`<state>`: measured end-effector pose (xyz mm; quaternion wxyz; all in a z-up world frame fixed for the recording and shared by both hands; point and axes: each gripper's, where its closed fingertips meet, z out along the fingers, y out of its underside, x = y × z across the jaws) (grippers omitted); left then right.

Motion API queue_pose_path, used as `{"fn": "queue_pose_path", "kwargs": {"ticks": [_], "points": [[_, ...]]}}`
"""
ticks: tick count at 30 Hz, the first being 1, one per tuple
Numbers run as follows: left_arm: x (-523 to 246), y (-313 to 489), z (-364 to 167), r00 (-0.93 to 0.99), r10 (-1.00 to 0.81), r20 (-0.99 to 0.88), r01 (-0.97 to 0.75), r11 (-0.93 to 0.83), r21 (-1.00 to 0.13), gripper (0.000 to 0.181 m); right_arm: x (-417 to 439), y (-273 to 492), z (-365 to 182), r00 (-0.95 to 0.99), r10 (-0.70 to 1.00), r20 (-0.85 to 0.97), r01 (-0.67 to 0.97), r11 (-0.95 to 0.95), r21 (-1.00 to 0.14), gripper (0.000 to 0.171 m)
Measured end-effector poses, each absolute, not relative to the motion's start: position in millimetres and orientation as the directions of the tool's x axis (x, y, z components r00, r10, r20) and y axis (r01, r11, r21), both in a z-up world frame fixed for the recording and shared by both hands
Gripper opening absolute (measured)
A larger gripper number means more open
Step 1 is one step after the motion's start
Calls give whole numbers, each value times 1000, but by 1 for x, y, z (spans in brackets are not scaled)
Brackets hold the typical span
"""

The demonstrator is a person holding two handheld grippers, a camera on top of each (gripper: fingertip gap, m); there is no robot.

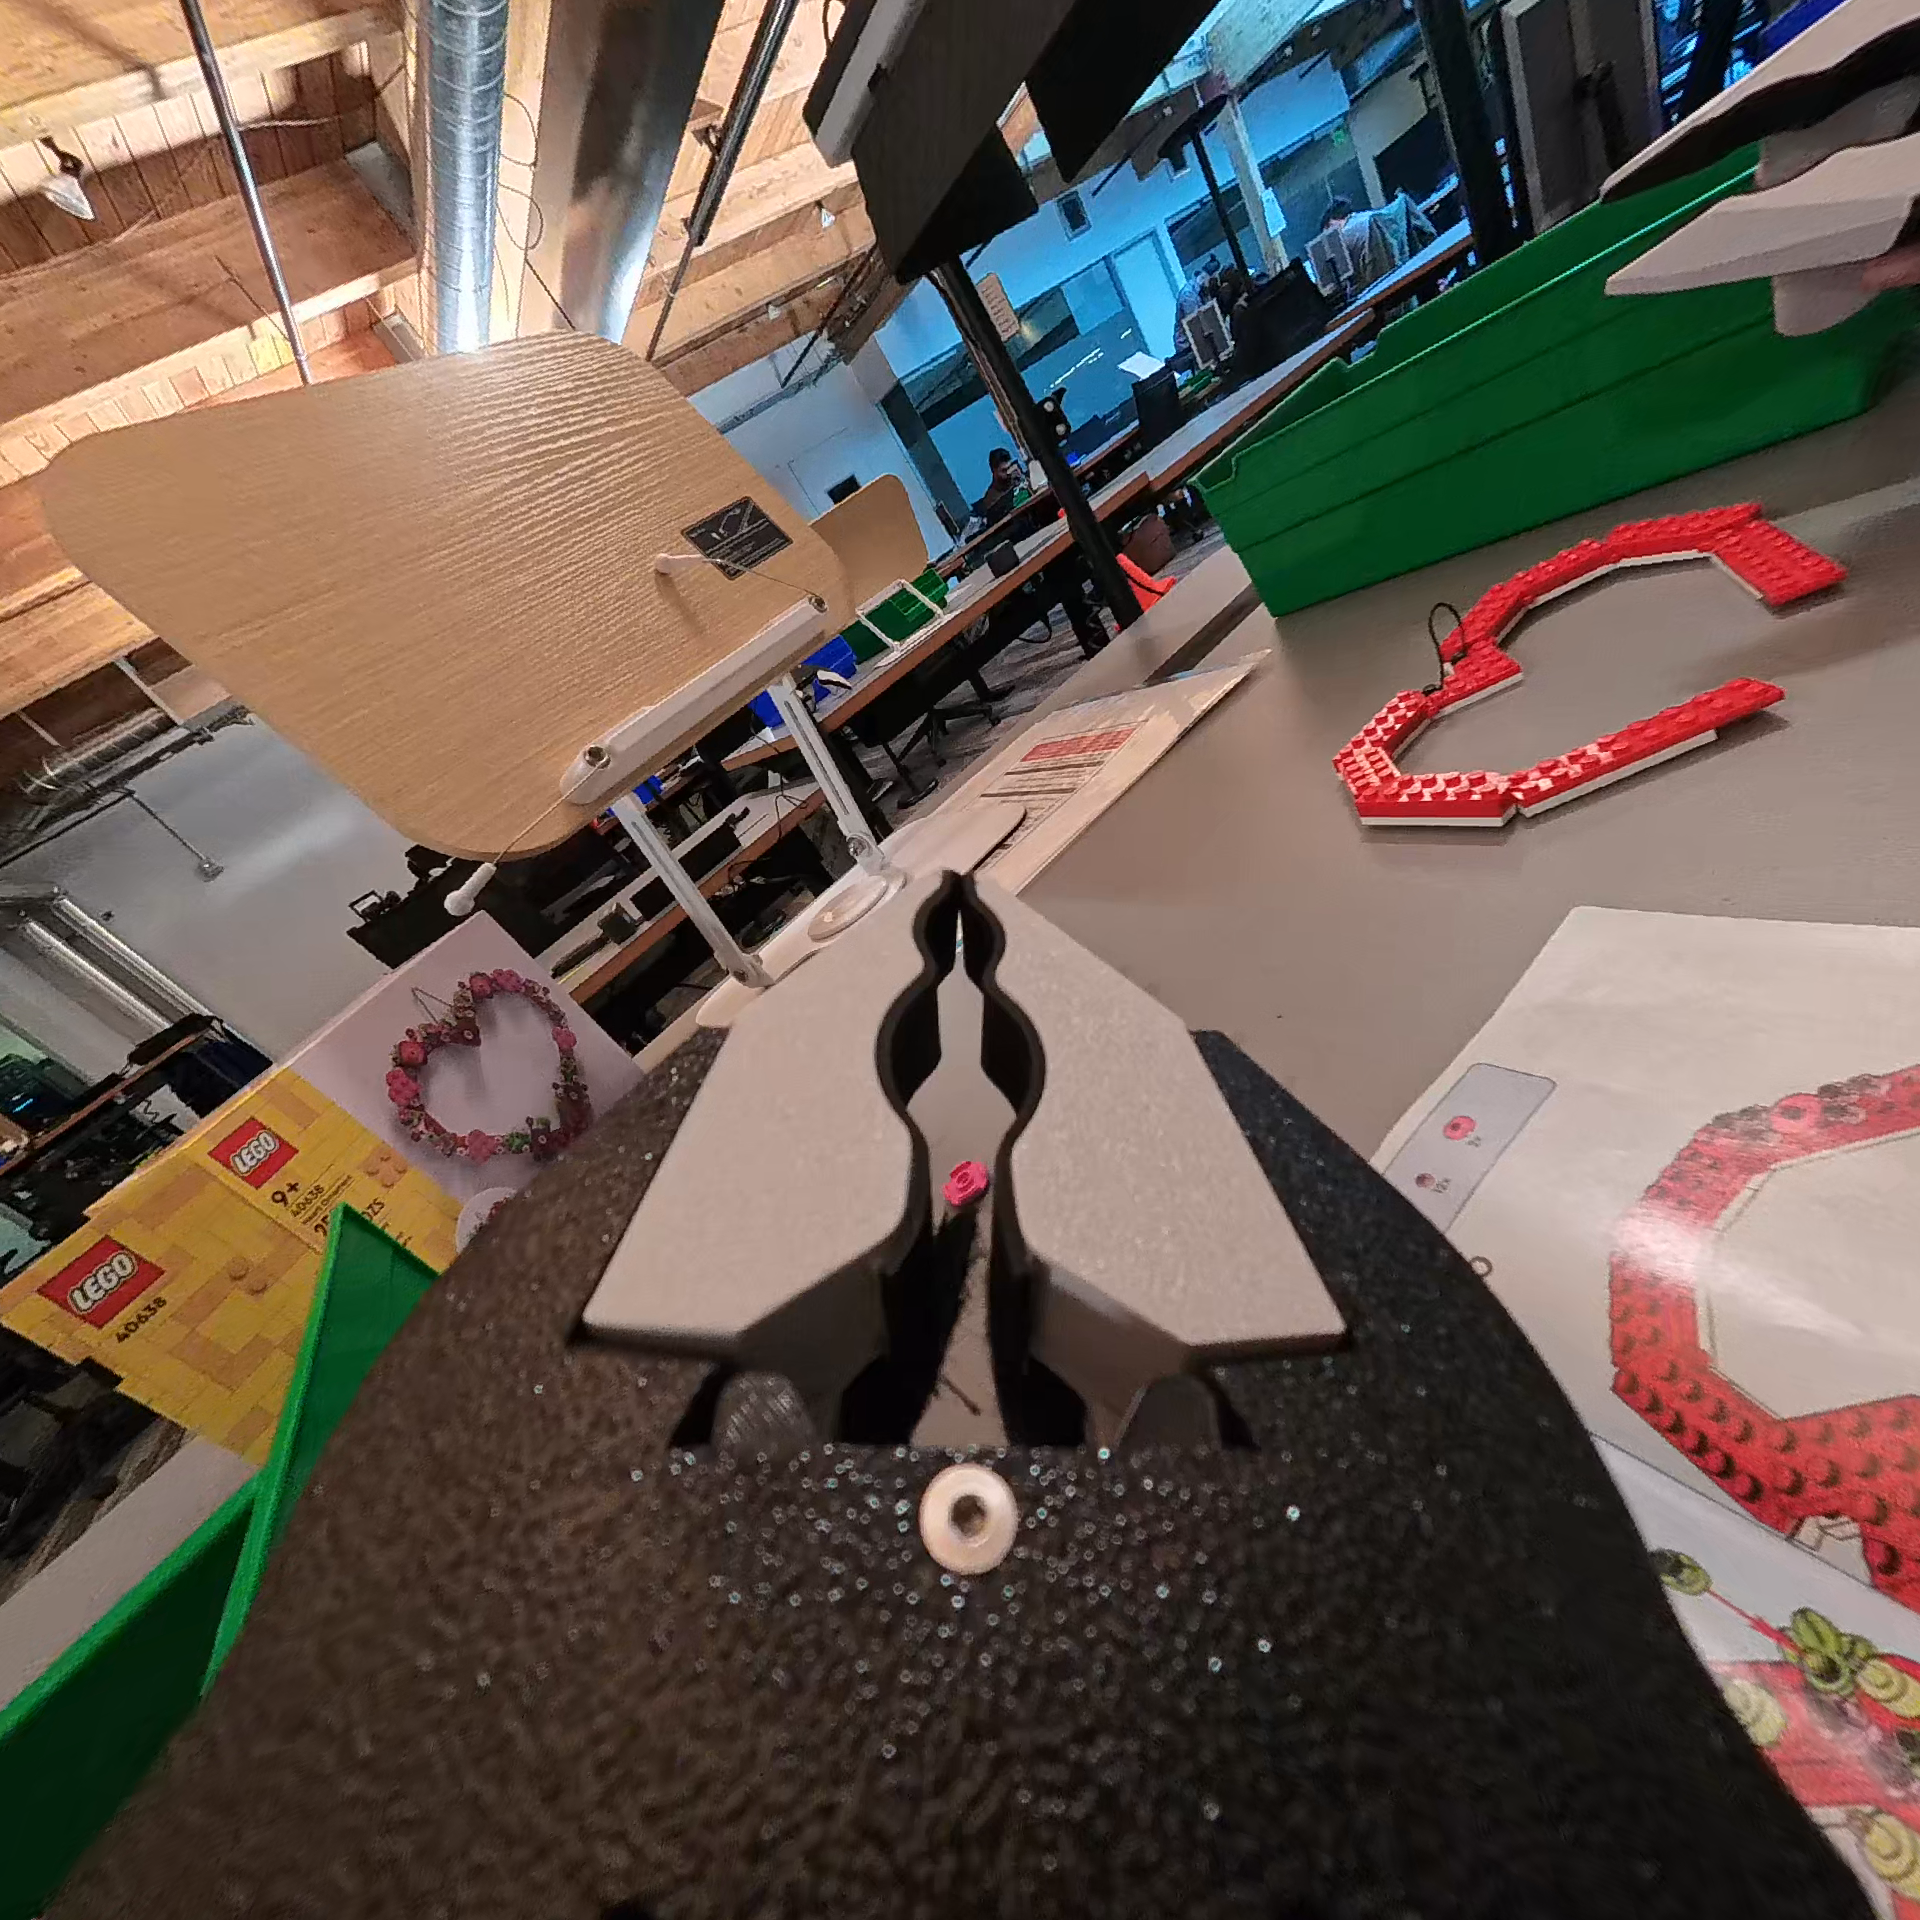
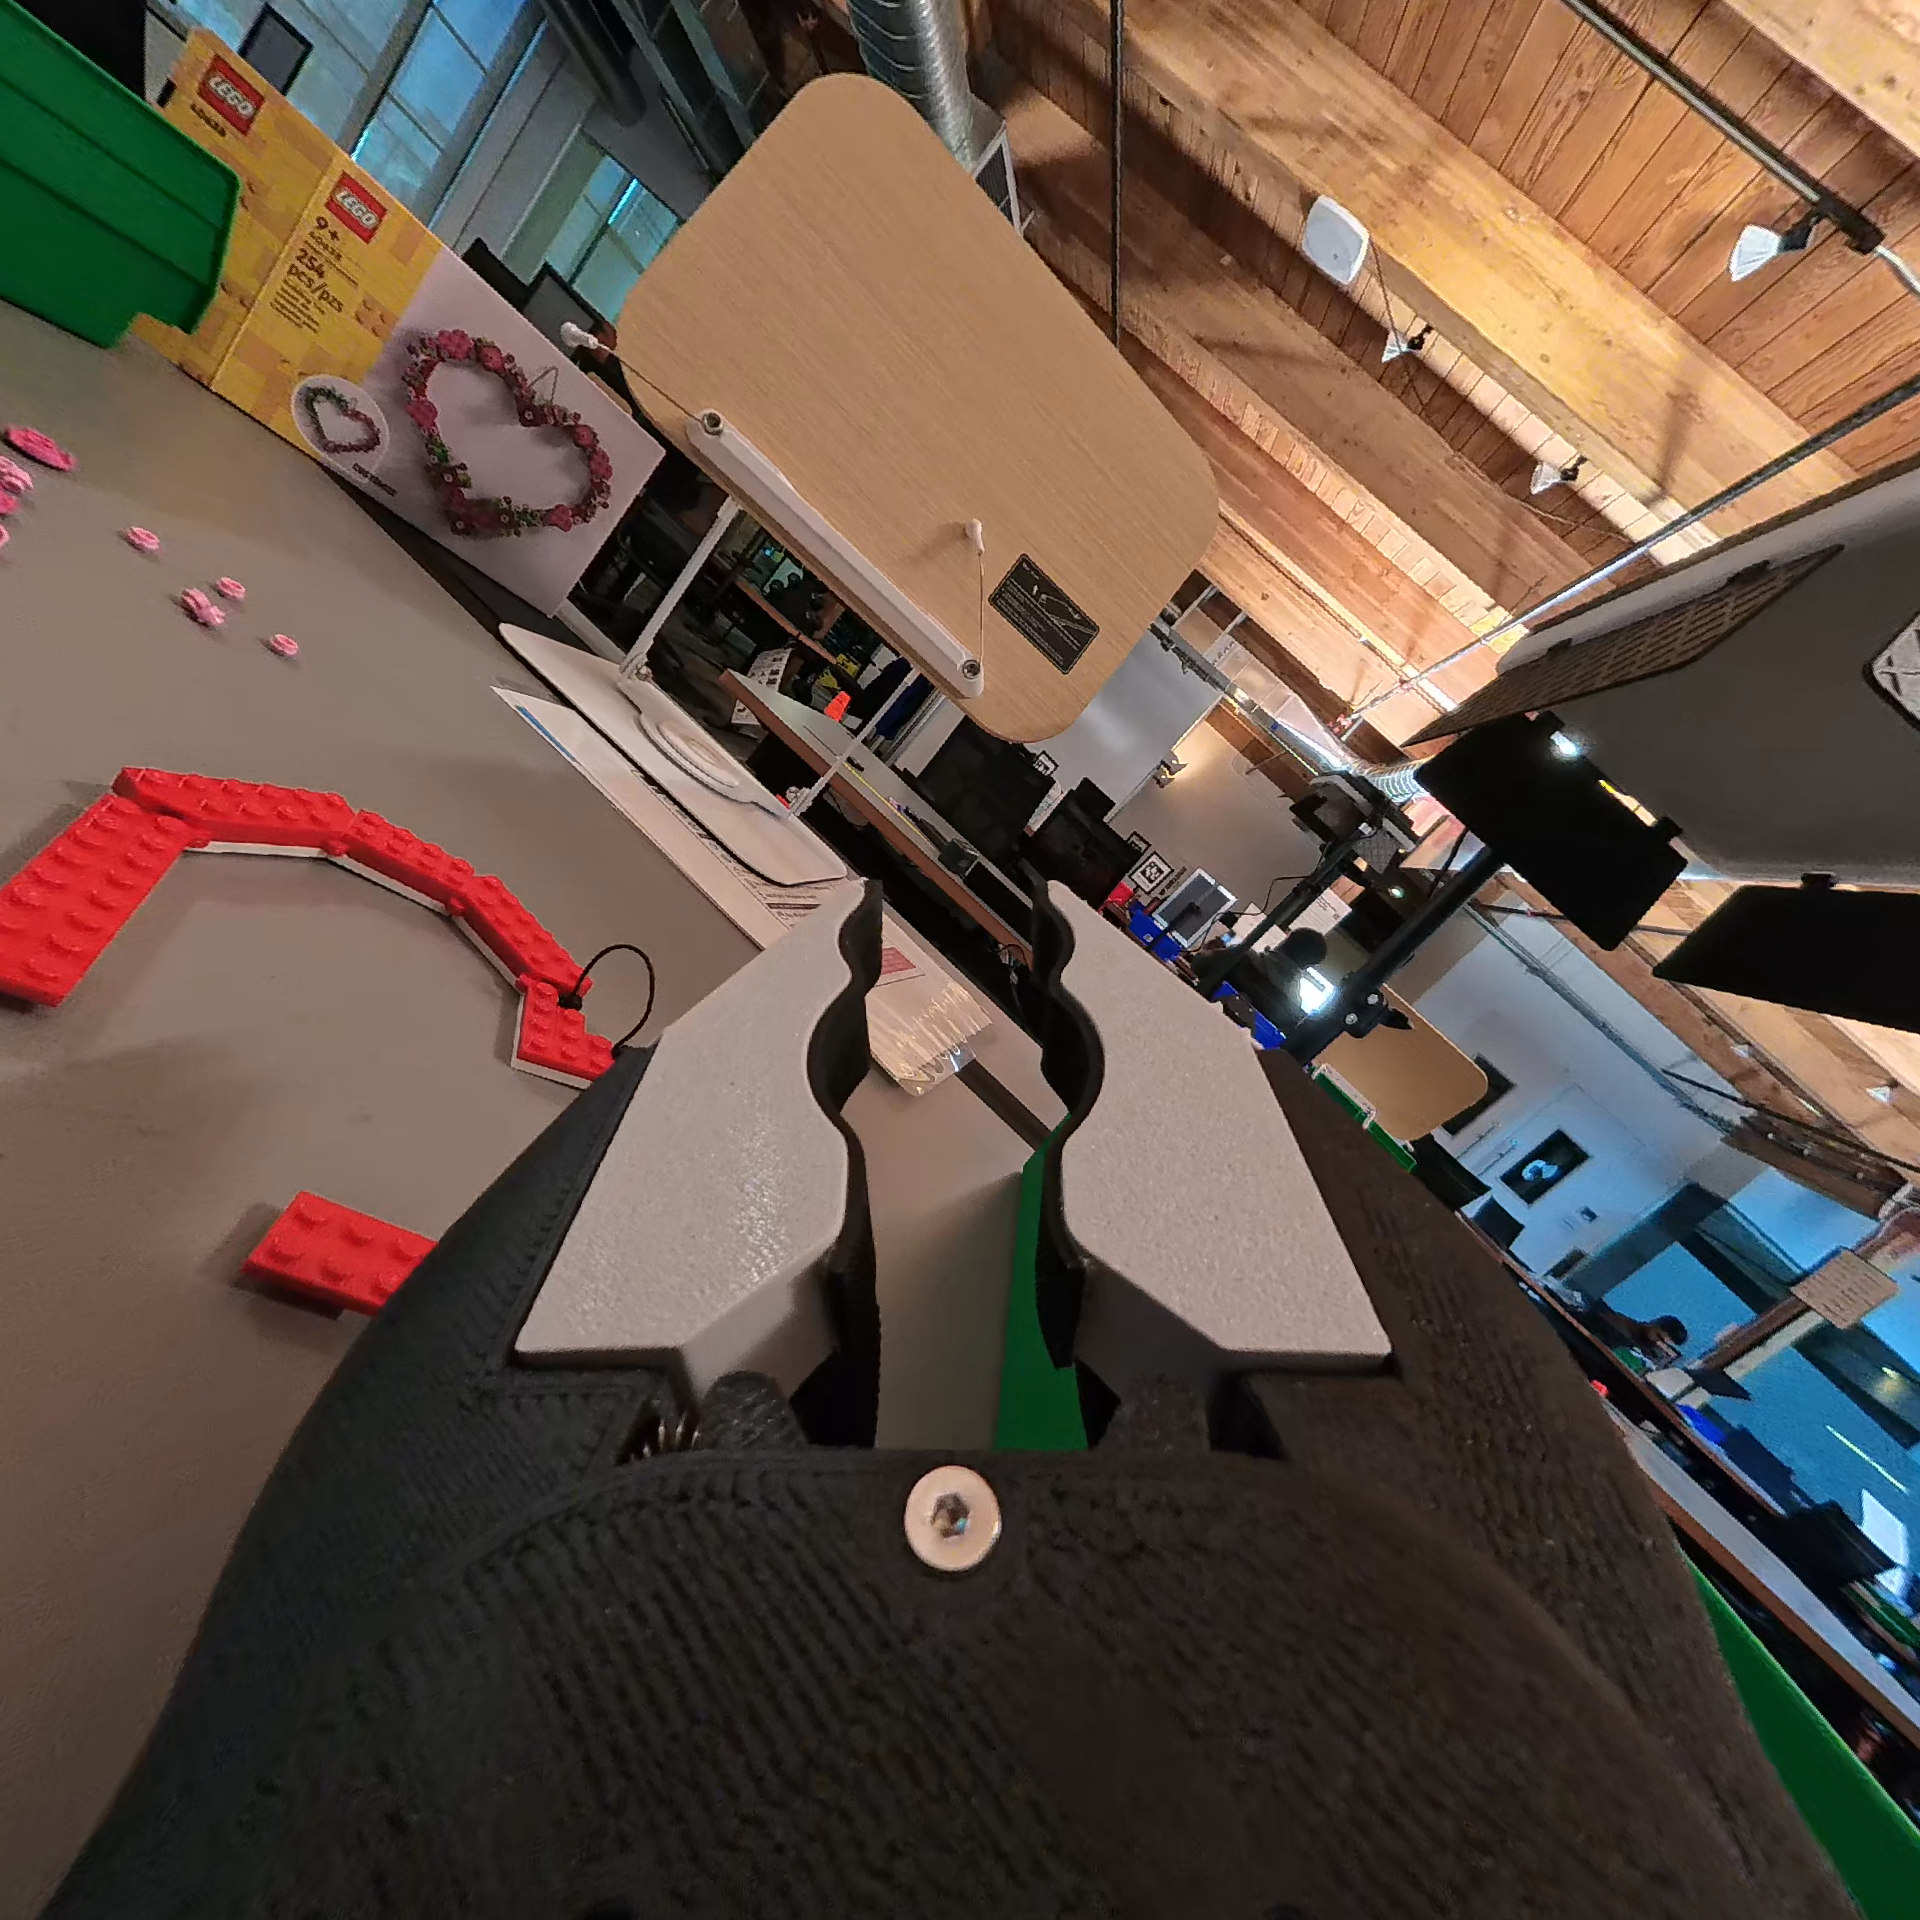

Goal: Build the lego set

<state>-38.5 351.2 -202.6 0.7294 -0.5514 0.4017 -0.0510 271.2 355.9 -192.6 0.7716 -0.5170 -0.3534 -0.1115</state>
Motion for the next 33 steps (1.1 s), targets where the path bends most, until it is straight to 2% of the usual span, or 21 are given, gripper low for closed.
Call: {"fn": "queue_pose_path", "kwargs": {"ticks": [22,29,33], "points": [[-41,350,-198,682,-498,-535,-363,403,-840,0,269,355,-193,718,192,669,544,444,-712,27],[-45,349,-191,702,-467,-538,-354,427,-832,0,271,356,-194,723,188,665,545,437,-716,27],[-56,355,-184,758,-390,-523,-358,421,-833,0,269,356,-194,720,199,665,541,438,-717,27]]}}
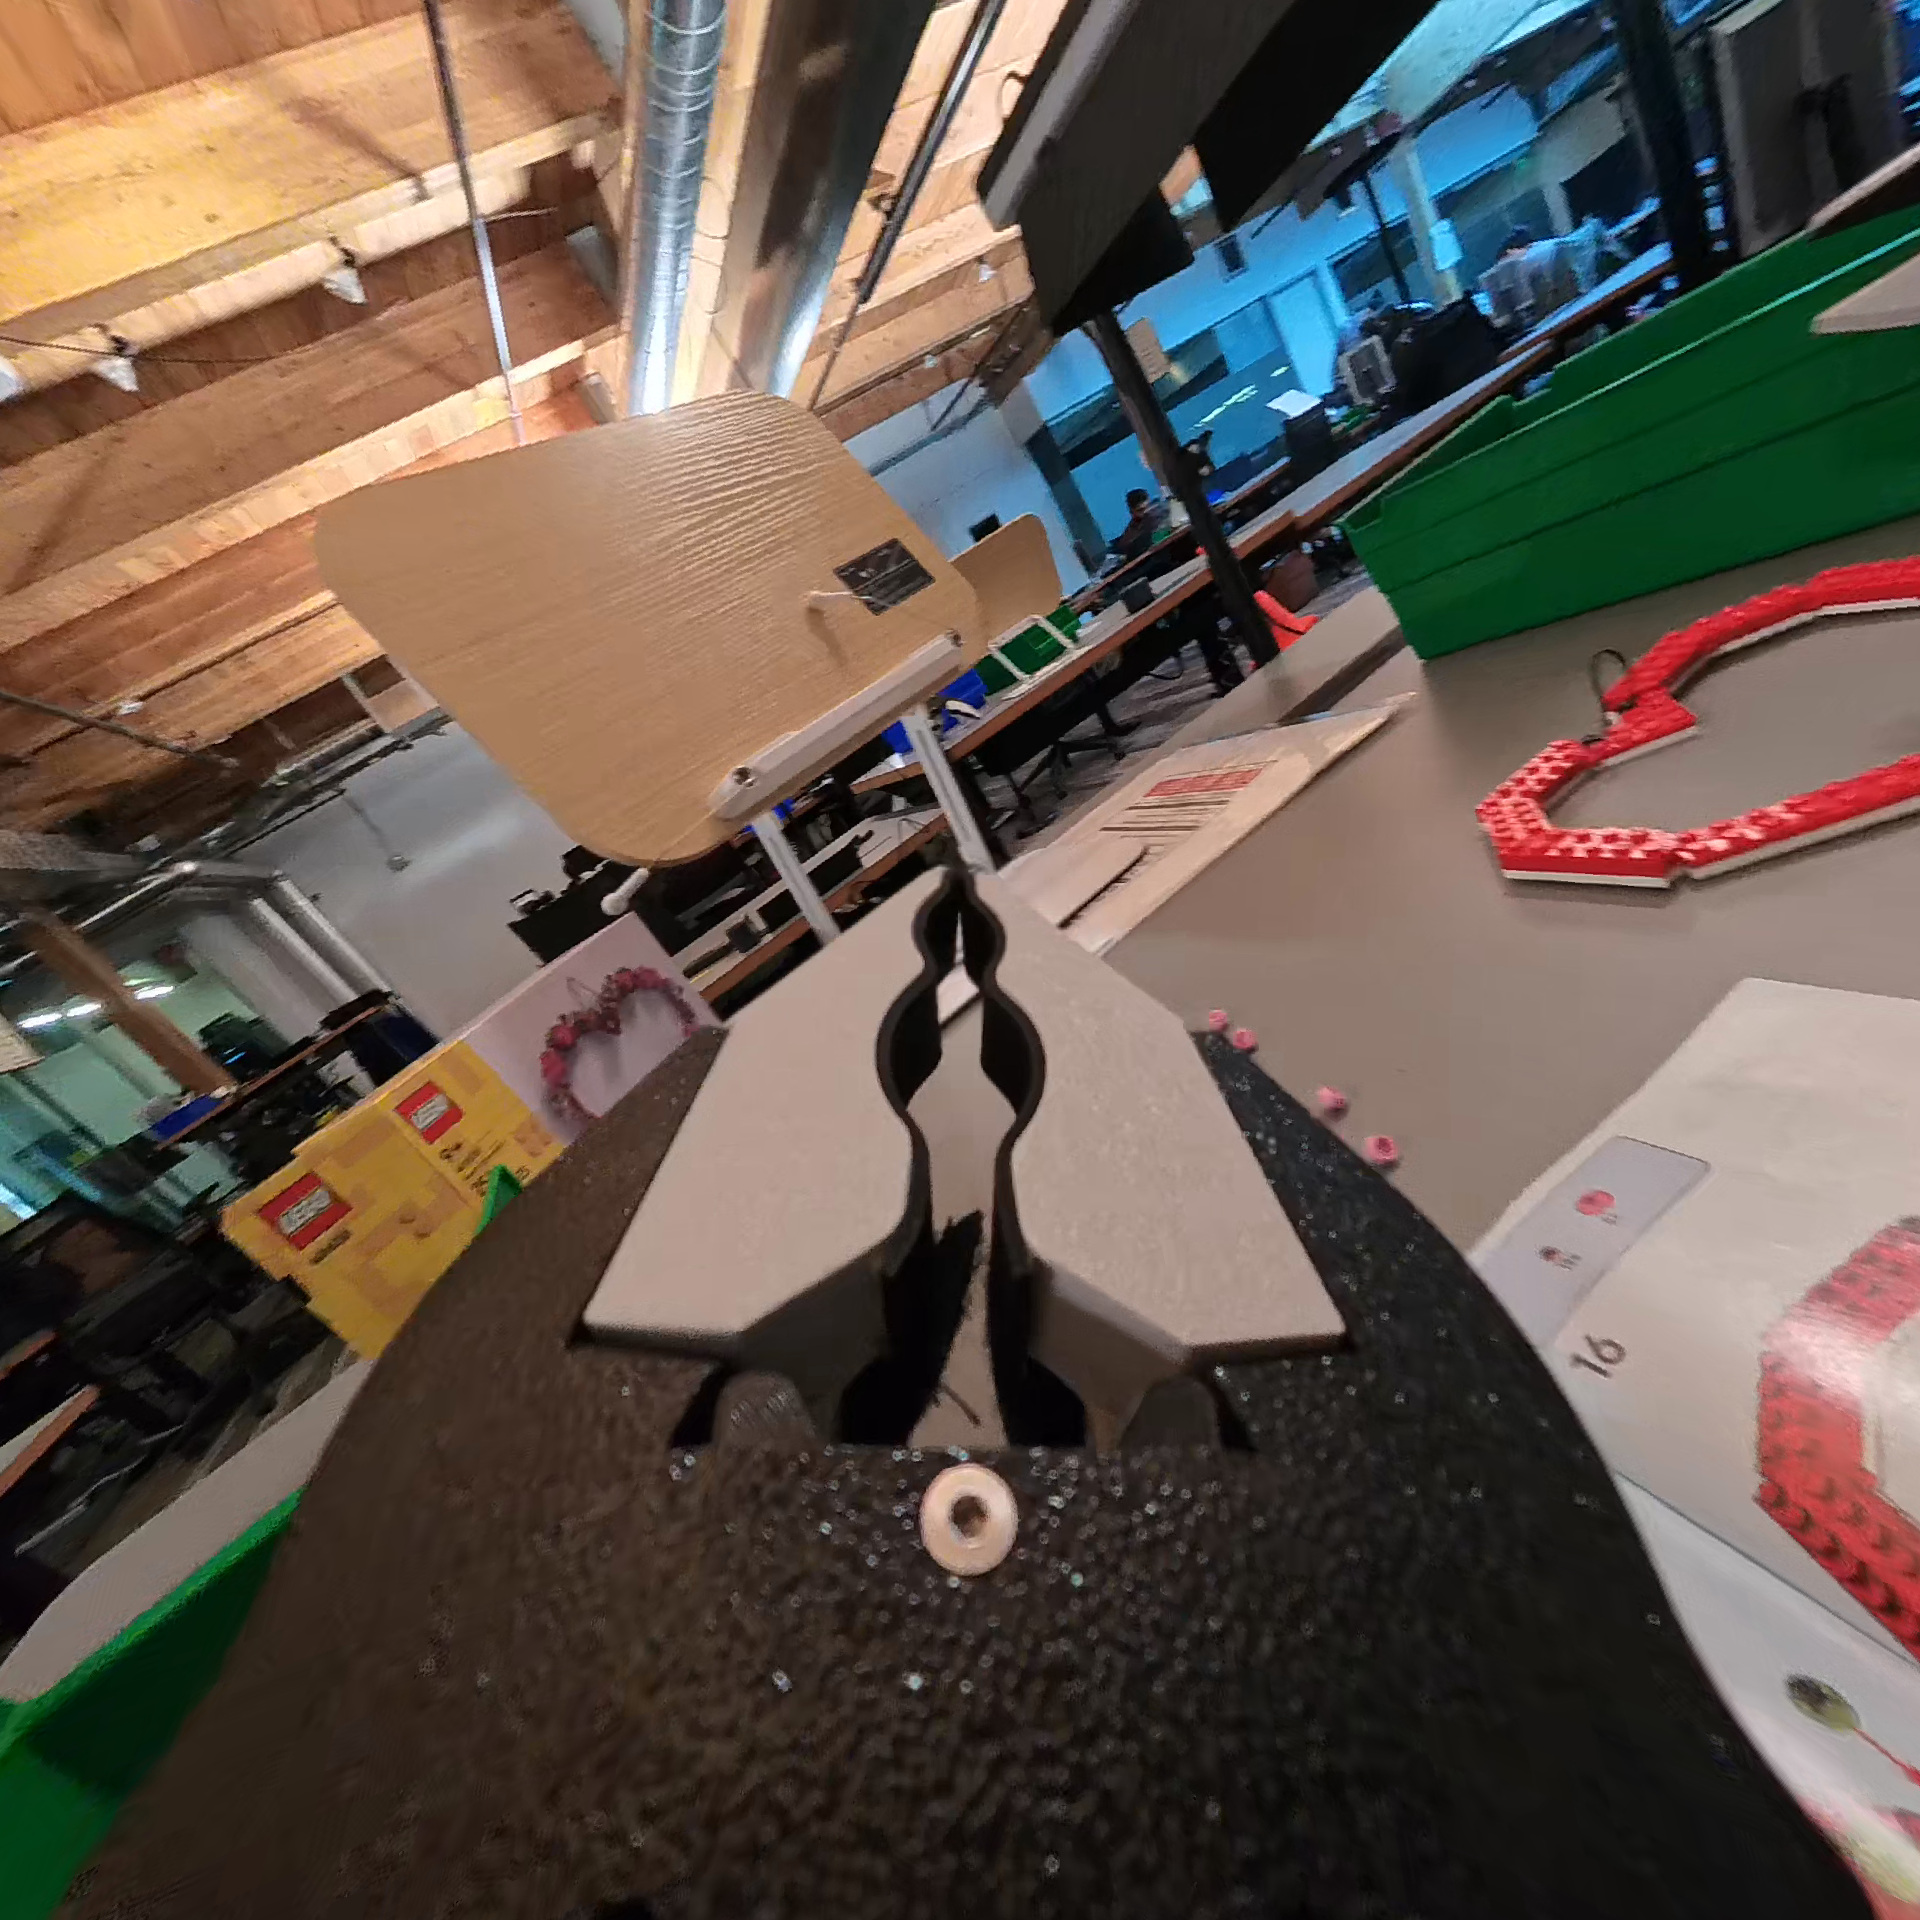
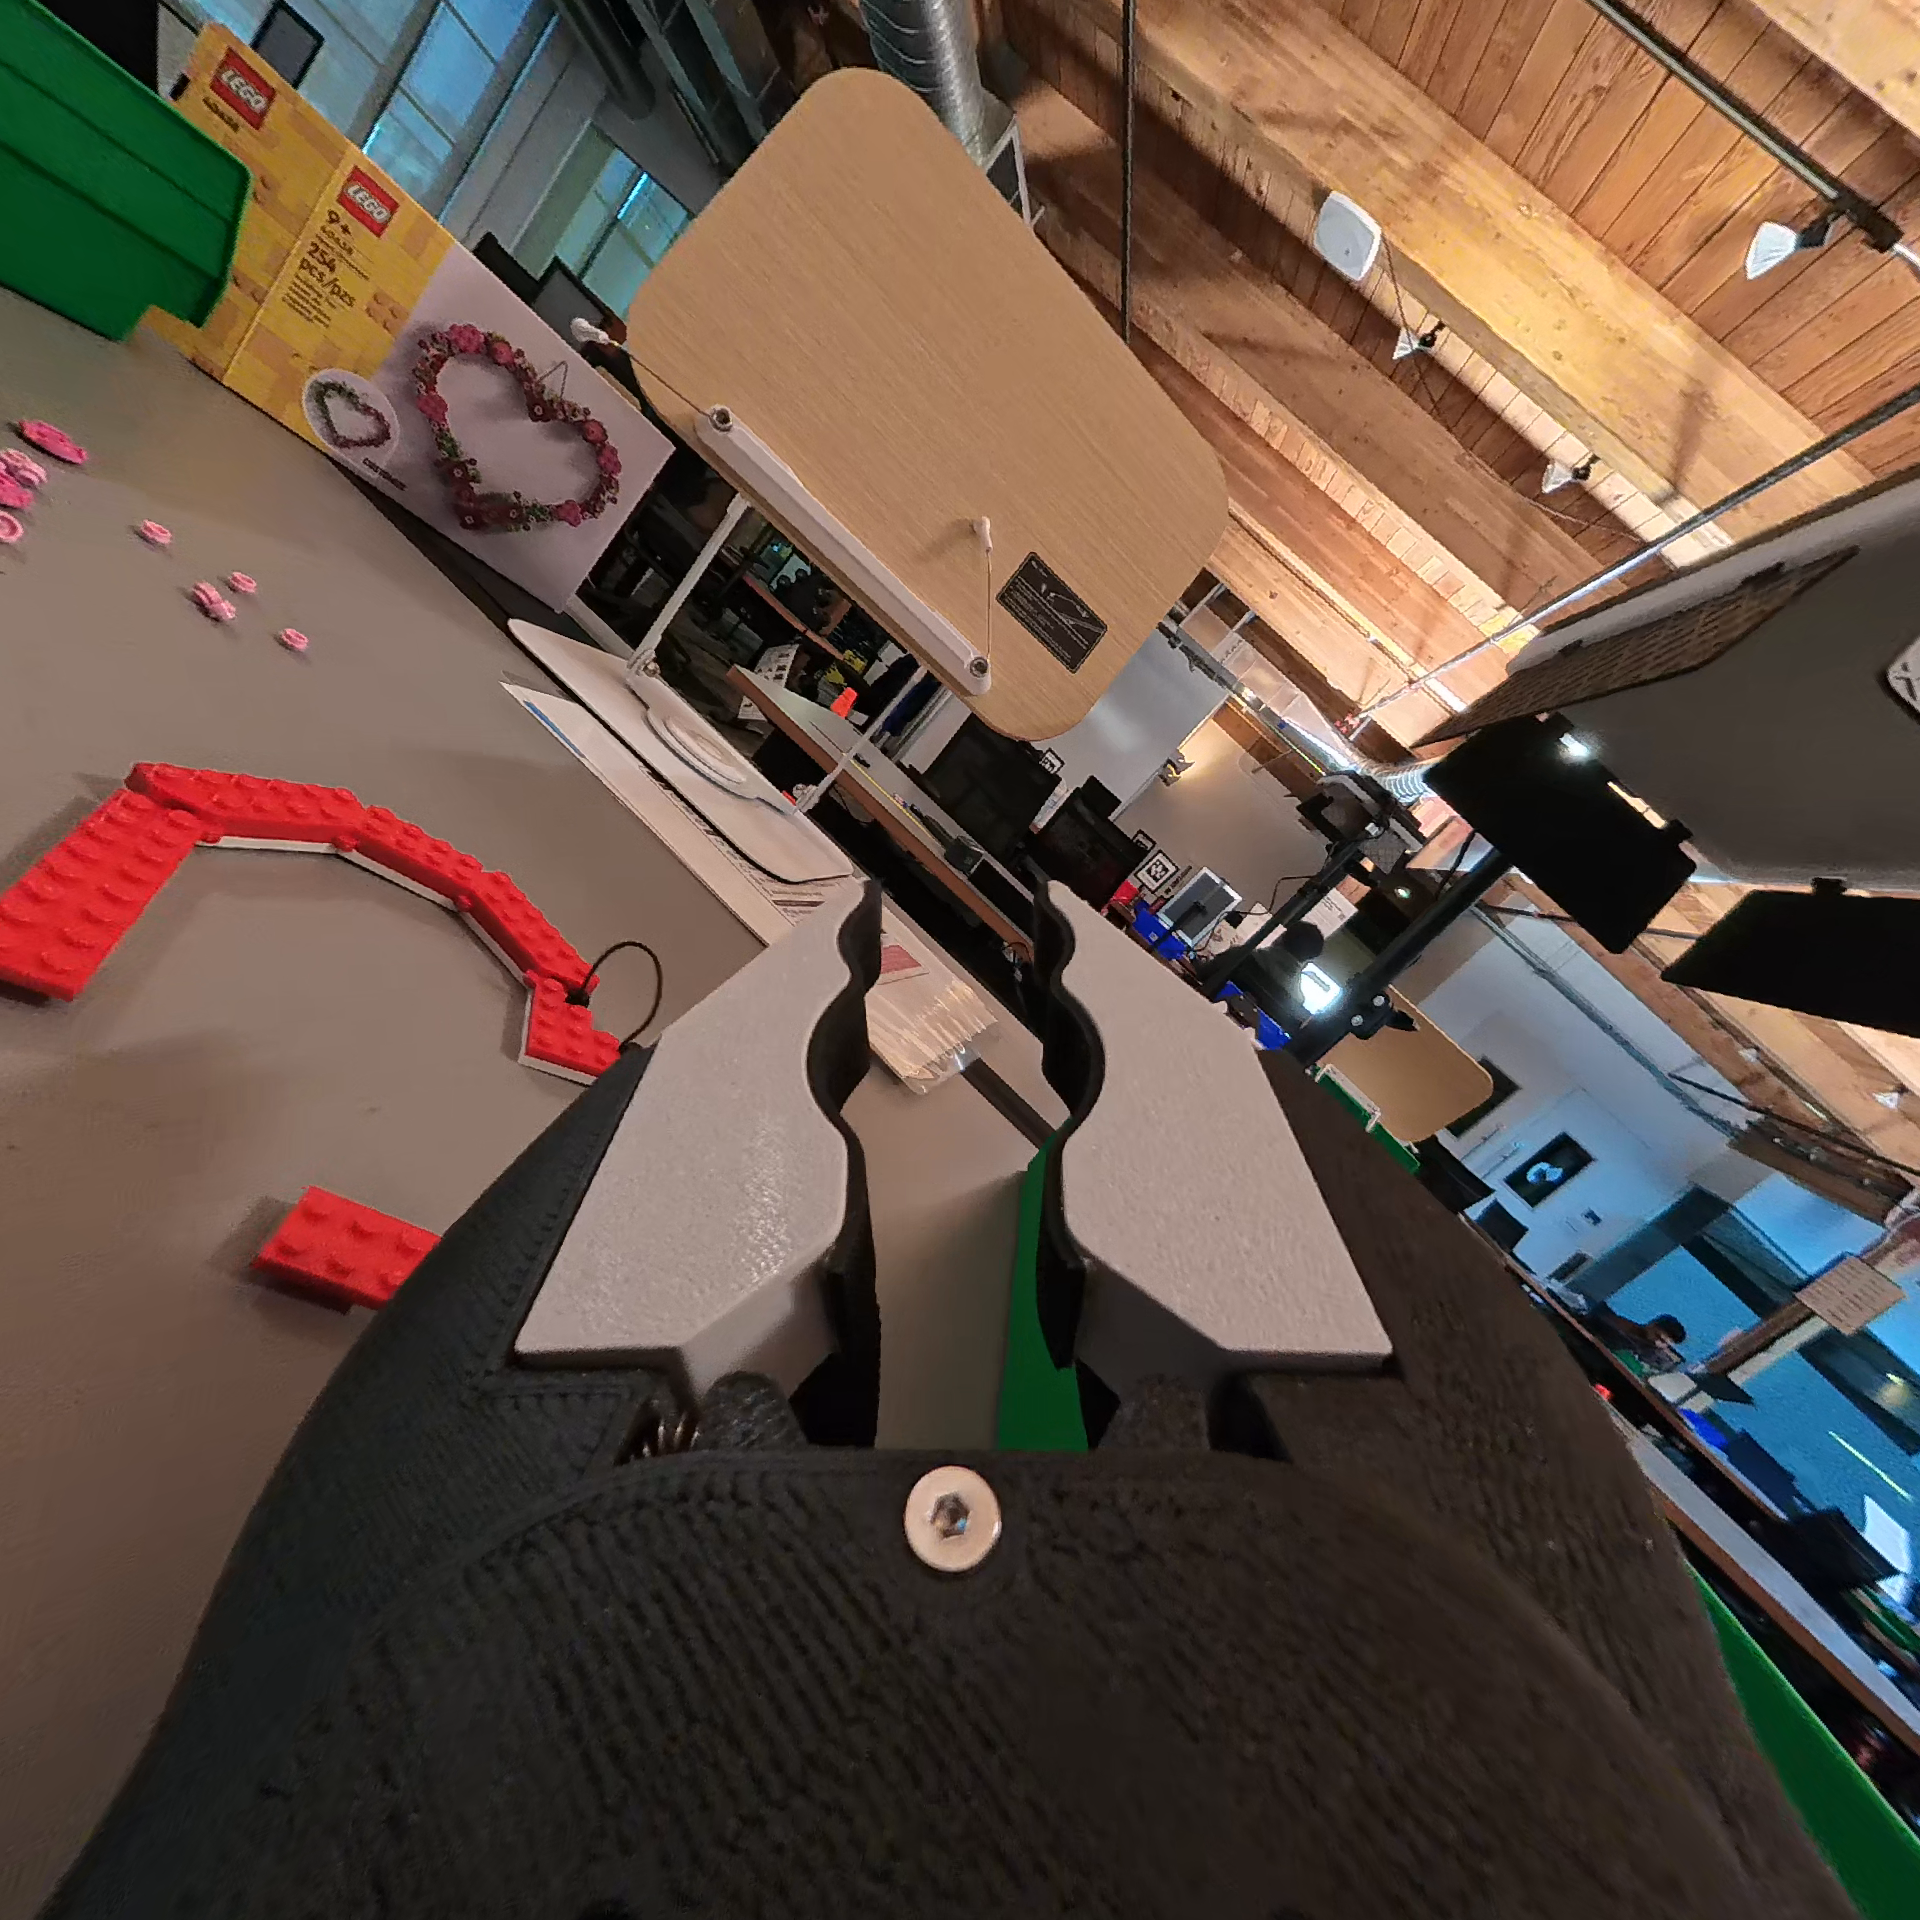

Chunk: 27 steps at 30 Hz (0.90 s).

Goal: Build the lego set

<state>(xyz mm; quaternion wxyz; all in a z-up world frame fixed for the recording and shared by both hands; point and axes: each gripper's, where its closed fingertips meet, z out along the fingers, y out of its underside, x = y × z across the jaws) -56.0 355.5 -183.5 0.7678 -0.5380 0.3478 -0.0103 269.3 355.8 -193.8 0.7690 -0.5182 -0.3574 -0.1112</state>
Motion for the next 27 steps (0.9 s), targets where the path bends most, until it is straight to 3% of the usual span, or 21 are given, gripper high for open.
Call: {"fn": "queue_pose_path", "kwargs": {"ticks": [4,7,11,13,17,27], "points": [[-59,358,-180,779,-367,-508,-349,420,-838,0,261,358,-195,739,237,631,518,399,-757,42],[-57,357,-181,774,-373,-511,-347,425,-836,0,238,356,-195,753,386,532,434,316,-844,43],[-54,355,-180,763,-379,-524,-352,437,-828,0,179,343,-224,655,731,190,329,-50,-943,50],[-53,354,-182,758,-383,-528,-355,437,-827,0,158,336,-251,605,795,46,386,-242,-890,57],[-53,354,-181,760,-387,-523,-348,438,-829,0,141,330,-286,569,822,-4,517,-362,-775,55],[-48,351,-183,741,-399,-540,-358,446,-820,0,141,332,-314,589,808,-8,612,-453,-648,21]]}}
